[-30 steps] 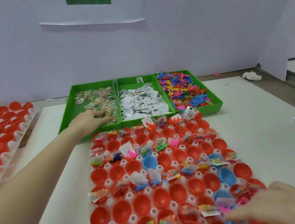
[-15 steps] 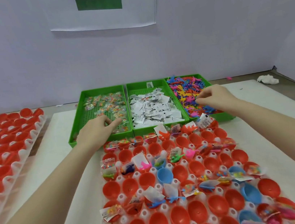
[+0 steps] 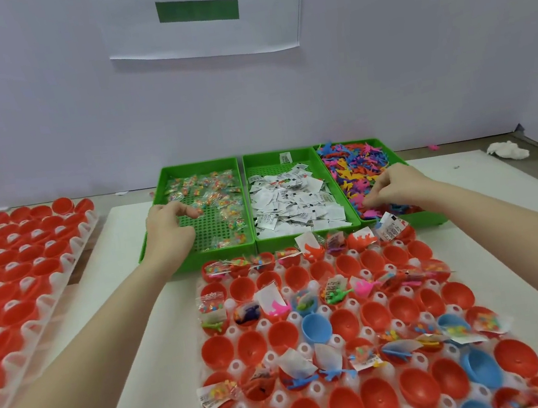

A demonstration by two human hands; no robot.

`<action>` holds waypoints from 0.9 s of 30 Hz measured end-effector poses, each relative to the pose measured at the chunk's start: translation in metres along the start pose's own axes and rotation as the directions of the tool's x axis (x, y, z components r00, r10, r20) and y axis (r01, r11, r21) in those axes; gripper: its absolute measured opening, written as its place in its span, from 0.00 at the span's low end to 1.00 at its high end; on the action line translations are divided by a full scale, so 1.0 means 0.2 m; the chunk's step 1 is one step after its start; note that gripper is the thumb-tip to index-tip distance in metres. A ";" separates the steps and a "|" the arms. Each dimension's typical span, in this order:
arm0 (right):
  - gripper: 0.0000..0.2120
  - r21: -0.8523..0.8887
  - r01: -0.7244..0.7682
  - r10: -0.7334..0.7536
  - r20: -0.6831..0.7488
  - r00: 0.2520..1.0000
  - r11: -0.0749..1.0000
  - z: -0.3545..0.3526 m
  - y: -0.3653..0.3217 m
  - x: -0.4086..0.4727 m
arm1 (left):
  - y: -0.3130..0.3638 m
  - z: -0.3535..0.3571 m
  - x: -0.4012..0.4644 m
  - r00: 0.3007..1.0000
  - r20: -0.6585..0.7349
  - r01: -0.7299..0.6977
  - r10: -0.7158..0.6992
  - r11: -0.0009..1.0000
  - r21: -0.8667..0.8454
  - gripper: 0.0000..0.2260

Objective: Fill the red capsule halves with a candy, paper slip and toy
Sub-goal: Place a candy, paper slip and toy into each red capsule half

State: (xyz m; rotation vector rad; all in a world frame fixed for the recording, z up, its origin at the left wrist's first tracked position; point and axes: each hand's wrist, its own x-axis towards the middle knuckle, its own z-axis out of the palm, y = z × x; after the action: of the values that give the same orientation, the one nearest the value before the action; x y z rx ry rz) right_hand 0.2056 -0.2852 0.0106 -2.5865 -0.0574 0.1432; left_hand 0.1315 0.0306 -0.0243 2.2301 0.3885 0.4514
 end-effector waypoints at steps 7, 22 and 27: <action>0.05 0.264 0.083 0.027 -0.388 0.921 0.961 0.00 0.00 0.02 | -0.03 0.00 0.00 0.997 -0.072 -0.009 0.006 0.999 -0.032 0.16; 0.25 -0.428 0.260 -0.245 0.091 0.965 0.865 0.25 -0.36 -0.06 | -0.03 0.03 -0.03 0.994 -0.086 -0.073 0.073 0.997 -0.001 0.07; 0.11 -0.220 0.257 -0.264 -0.001 0.965 0.941 0.22 -0.34 -0.06 | -0.03 0.03 -0.04 0.988 -0.120 -0.092 0.092 0.996 0.010 0.07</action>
State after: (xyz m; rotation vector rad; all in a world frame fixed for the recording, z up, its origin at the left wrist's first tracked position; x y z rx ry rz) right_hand 0.1871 -0.2063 0.0102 -2.7680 -0.4250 -0.0018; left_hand 0.1268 0.0269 -0.0332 2.2385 0.3511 0.6373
